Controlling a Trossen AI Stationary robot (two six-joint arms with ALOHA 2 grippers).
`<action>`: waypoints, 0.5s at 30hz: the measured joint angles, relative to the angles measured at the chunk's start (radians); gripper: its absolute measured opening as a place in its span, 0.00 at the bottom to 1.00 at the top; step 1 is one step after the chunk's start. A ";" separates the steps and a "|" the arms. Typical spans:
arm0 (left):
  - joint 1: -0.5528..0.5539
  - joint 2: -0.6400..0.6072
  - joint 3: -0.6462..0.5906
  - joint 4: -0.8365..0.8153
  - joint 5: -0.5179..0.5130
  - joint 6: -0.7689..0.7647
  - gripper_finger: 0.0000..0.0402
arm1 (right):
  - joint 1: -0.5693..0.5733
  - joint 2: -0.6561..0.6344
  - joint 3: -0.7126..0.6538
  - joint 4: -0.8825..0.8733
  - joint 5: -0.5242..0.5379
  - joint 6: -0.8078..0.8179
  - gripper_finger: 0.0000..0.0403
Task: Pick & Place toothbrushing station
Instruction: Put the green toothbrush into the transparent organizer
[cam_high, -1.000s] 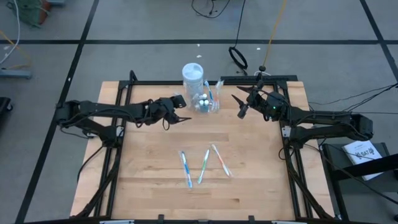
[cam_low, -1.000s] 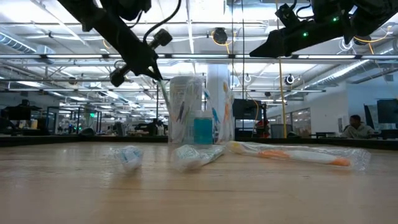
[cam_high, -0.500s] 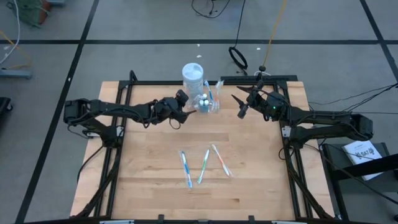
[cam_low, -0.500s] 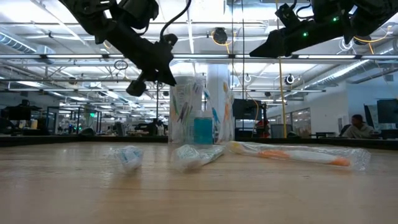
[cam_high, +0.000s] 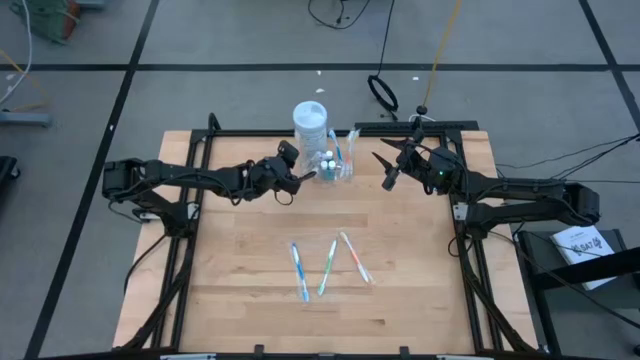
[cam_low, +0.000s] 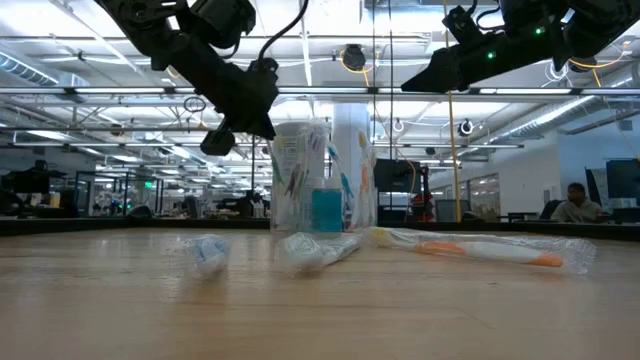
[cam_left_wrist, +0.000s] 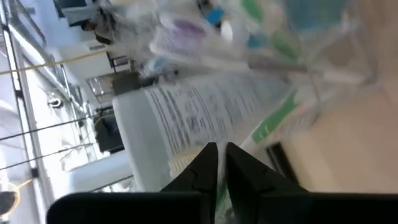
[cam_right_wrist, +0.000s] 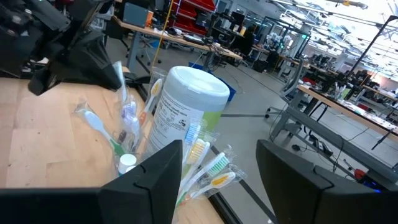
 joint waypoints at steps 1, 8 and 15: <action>0.000 0.000 0.000 0.003 0.022 -0.016 0.09 | 0.000 0.000 0.000 0.000 0.000 0.000 0.49; 0.019 -0.001 0.000 0.001 0.082 -0.057 0.13 | 0.000 0.000 0.000 0.000 0.000 -0.003 0.49; 0.068 -0.001 0.000 0.004 0.105 -0.118 0.34 | 0.000 0.000 0.000 0.000 0.000 -0.003 0.49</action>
